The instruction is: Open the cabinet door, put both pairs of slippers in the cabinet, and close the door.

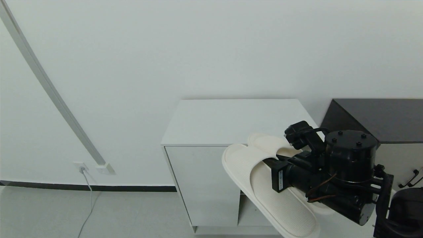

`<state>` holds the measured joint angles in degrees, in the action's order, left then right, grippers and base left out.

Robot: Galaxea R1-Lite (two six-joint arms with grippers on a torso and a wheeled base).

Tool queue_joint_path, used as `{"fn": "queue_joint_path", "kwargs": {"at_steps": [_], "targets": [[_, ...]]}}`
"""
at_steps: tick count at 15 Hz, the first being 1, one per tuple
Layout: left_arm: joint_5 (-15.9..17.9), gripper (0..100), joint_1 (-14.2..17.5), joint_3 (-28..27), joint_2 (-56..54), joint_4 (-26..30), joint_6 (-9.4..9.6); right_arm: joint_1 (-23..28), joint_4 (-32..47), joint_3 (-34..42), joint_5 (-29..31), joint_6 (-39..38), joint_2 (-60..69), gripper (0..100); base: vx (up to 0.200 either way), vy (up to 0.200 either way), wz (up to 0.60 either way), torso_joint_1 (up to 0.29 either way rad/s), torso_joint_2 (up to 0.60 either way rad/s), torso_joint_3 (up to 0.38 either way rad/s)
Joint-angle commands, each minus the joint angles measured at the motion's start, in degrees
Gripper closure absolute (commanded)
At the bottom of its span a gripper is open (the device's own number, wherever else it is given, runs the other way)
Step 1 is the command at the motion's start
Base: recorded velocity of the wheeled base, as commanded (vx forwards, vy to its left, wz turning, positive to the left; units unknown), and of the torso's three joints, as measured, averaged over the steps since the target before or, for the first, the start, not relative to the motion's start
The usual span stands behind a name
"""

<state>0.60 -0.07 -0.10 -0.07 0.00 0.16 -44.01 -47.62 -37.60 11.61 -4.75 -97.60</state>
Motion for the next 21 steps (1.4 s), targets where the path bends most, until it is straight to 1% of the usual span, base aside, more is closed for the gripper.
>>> {"fn": "queue_joint_path", "kwargs": {"at_steps": [1,6,17,21], "targets": [[0.02,100,-0.01,0.01,0.07,0.0,0.02,-0.03,-0.02,0.07,0.0,0.01,-0.14,100,0.0,-0.2,0.0,-0.002,0.0,-0.002],[0.02,100,-0.01,0.01,0.07,0.0,0.02,-0.03,-0.02,0.15,0.0,0.01,-0.14,100,0.0,-0.2,0.0,0.005,0.0,0.0],[0.02,100,-0.01,0.01,0.07,0.0,0.02,-0.2,-0.28,1.21,-0.09,0.01,-0.14,100,0.0,0.0,0.0,0.0,0.0,0.0],[0.02,100,-0.01,0.01,0.07,0.0,0.02,-0.29,-0.81,2.62,-0.53,1.94,-0.22,100,0.0,0.0,0.0,0.0,0.0,0.0]]}}
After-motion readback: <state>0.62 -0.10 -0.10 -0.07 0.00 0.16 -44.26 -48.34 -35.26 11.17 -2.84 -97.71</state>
